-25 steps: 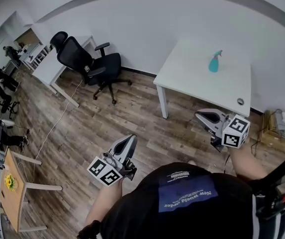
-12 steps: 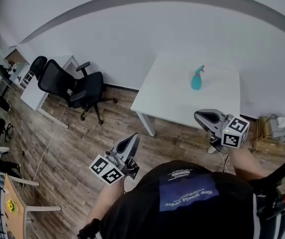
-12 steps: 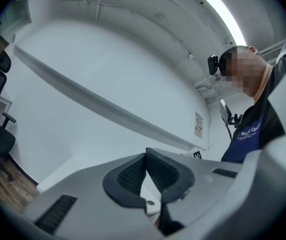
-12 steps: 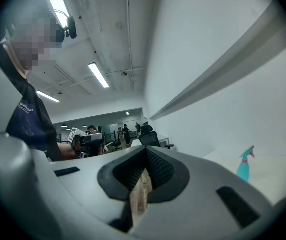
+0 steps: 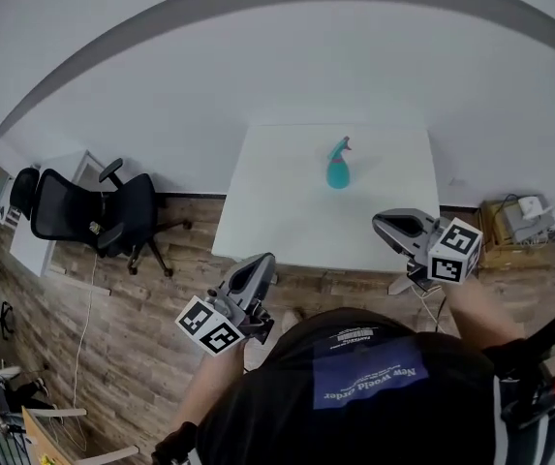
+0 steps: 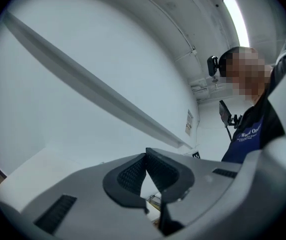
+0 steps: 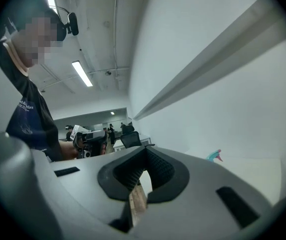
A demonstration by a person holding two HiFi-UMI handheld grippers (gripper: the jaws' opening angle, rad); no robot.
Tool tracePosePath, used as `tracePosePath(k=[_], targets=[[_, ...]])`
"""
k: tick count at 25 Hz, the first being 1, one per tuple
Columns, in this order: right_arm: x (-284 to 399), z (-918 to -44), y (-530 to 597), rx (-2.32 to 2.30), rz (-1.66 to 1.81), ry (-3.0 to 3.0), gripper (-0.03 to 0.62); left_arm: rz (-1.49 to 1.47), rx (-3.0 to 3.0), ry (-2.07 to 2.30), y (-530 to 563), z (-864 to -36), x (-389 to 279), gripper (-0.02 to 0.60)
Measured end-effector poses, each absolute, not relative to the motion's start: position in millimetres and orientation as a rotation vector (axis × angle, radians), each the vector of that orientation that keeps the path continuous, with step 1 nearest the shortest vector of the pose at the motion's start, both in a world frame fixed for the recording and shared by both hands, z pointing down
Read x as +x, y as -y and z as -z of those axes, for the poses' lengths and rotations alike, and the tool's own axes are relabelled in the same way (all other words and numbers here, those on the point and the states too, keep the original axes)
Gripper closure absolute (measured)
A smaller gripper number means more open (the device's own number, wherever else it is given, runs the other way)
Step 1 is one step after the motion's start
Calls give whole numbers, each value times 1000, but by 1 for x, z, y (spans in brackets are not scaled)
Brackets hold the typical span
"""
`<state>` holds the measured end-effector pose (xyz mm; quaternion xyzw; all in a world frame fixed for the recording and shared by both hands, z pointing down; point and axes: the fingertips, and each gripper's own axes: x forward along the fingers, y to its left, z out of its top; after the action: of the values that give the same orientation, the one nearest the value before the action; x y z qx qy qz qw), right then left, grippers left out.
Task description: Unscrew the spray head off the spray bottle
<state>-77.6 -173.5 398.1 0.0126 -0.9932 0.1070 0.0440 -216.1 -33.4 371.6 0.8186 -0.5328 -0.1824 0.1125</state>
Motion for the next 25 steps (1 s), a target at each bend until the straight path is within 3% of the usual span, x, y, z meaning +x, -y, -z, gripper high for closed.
tracePosePath(k=[5, 17, 25], targets=[[-77, -412, 215, 187, -336, 3022, 603, 522, 2468, 1410, 94, -385, -227, 578], [-150, -403, 285, 607, -355, 2992, 603, 468, 2599, 1033, 210, -385, -329, 578], [-182, -414, 300, 644, -370, 2943, 603, 449, 2585, 949, 243, -405, -363, 578]])
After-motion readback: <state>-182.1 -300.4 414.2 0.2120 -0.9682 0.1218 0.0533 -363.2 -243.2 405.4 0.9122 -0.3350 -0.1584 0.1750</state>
